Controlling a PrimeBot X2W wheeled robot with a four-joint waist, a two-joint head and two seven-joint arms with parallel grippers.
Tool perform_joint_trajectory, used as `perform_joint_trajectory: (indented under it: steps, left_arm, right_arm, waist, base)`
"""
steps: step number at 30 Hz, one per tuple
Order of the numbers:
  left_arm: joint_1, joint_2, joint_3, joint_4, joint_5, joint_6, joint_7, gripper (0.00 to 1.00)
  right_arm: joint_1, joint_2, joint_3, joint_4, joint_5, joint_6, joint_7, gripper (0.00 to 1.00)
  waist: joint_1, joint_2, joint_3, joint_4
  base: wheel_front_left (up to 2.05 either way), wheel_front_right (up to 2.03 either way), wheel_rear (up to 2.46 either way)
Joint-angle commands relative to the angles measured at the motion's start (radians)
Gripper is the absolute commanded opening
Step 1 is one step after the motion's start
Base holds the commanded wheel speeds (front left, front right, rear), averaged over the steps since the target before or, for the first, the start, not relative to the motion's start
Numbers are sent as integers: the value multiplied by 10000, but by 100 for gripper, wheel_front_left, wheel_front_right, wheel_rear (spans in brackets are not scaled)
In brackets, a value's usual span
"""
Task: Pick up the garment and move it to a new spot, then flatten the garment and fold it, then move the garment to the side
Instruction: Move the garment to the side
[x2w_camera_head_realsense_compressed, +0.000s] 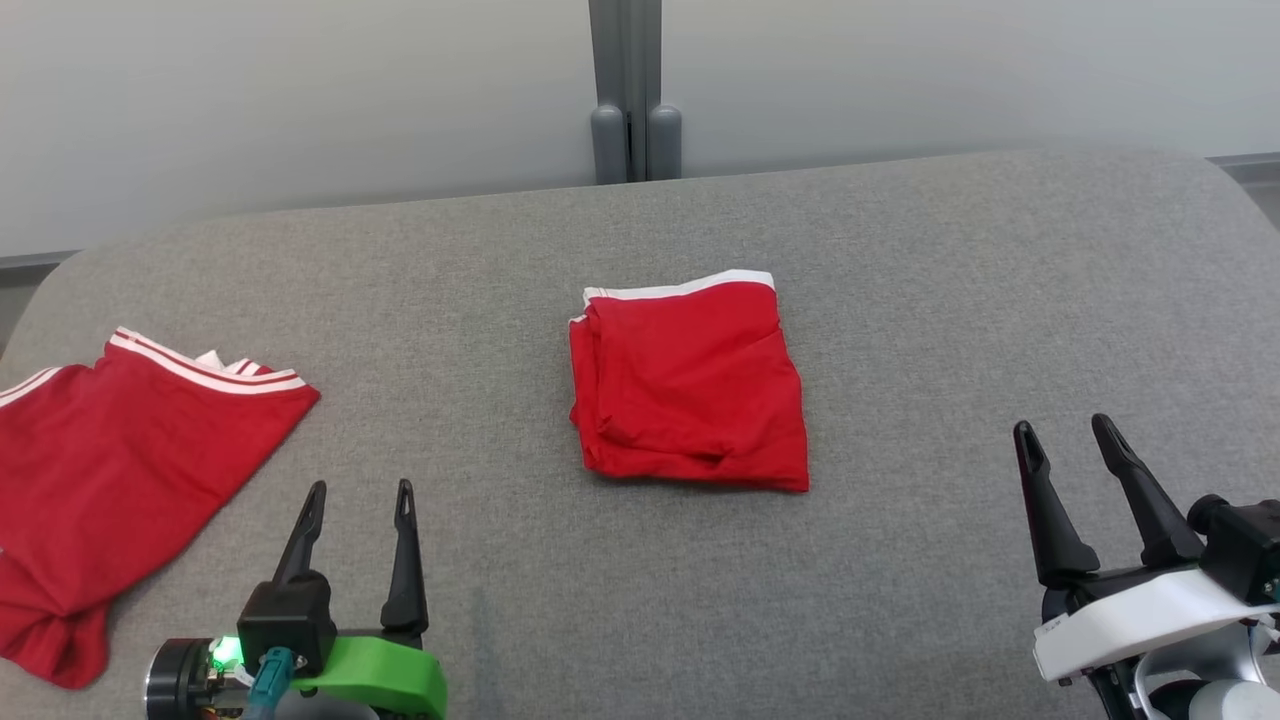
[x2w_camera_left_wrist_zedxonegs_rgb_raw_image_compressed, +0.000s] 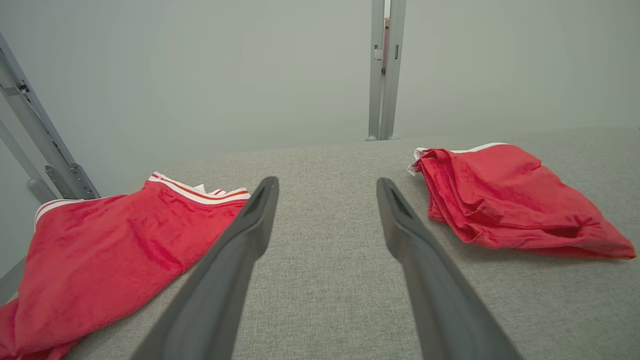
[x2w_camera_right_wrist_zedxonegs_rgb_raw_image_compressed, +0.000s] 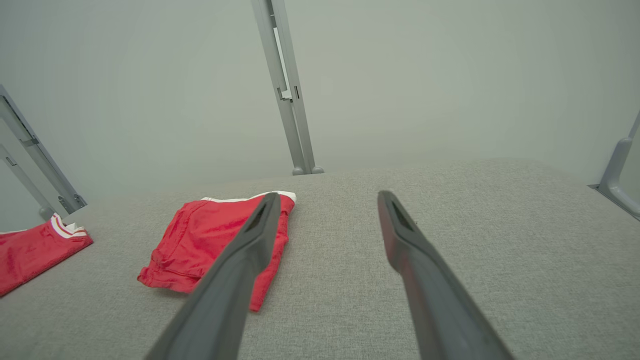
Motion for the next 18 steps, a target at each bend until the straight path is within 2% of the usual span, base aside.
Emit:
perform_joint_trajectory:
  steps: [1, 7, 11, 18]
  left_arm:
    - [-140, 48, -1, -6, -26, 53, -52, 100]
    - [-675, -30, -121, -121, 107, 40, -126, 100]
    - [-1315, -133, -242, -284, 218, 1, -243, 100]
    - [-2529, -490, -525, -354, 401, -116, -476, 100]
  right_arm:
    - [-97, -66, -19, 28, 40, 1, -6, 100]
    - [-397, -253, 46, 30, 90, 1, 59, 100]
    - [-926, -590, 327, 232, 175, 1, 133, 100]
    - [-2327, -1319, 1330, 1473, 543, 1, 35, 100]
  waist:
    - [0, -1, 58, 33]
    - [0, -1, 683, 262]
    - [0, -1, 1520, 557]
    - [0, -1, 2933, 1234]
  base:
    - [0, 0, 0]
    - [0, 0, 0]
    - [0, 0, 0]
    - [0, 0, 0]
